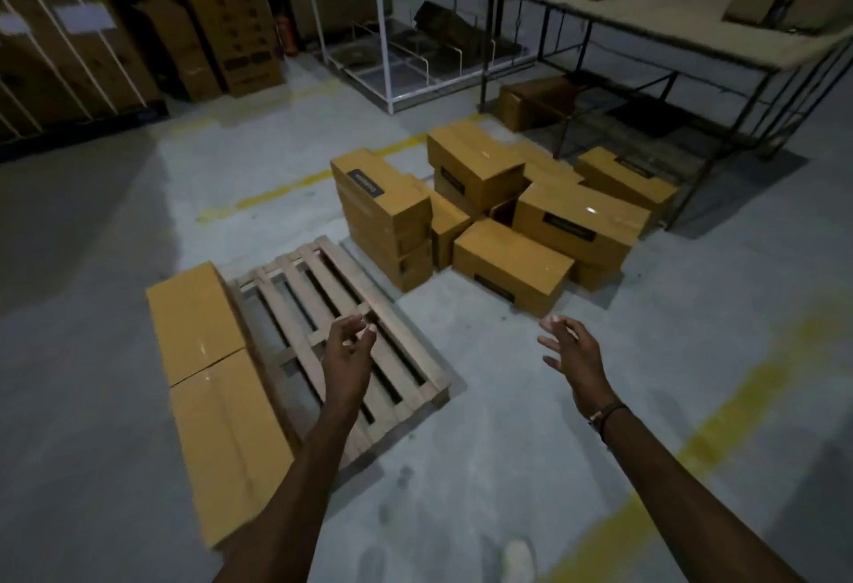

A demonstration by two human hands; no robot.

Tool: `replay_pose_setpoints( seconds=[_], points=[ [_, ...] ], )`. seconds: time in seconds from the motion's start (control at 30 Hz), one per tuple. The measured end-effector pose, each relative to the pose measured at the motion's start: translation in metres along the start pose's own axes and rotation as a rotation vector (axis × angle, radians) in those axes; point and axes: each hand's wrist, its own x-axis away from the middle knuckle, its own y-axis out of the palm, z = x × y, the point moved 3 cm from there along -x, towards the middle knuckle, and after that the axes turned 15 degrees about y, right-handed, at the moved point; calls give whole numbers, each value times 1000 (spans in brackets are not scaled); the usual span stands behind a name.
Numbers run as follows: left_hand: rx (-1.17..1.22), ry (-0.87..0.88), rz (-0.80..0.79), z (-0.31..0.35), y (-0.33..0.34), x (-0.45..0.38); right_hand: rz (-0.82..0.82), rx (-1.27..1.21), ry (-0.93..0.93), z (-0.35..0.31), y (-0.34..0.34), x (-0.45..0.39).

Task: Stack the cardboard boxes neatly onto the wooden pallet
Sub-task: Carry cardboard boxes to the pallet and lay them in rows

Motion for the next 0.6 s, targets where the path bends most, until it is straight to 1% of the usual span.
replay_pose_setpoints(
  seconds=[0.13, 0.27, 0.4, 0.6],
  points=[
    [53, -7, 23, 13, 84, -34, 8, 10, -13, -40, -47, -52],
    [107, -38, 46, 26, 142, -63, -18, 34, -12, -83, -70, -103],
    [112, -52, 101, 26, 174, -96, -74, 53, -14, -121, -61, -154],
    [69, -52, 155, 1, 206, -172, -153, 112, -31, -173, -14, -245]
  ],
)
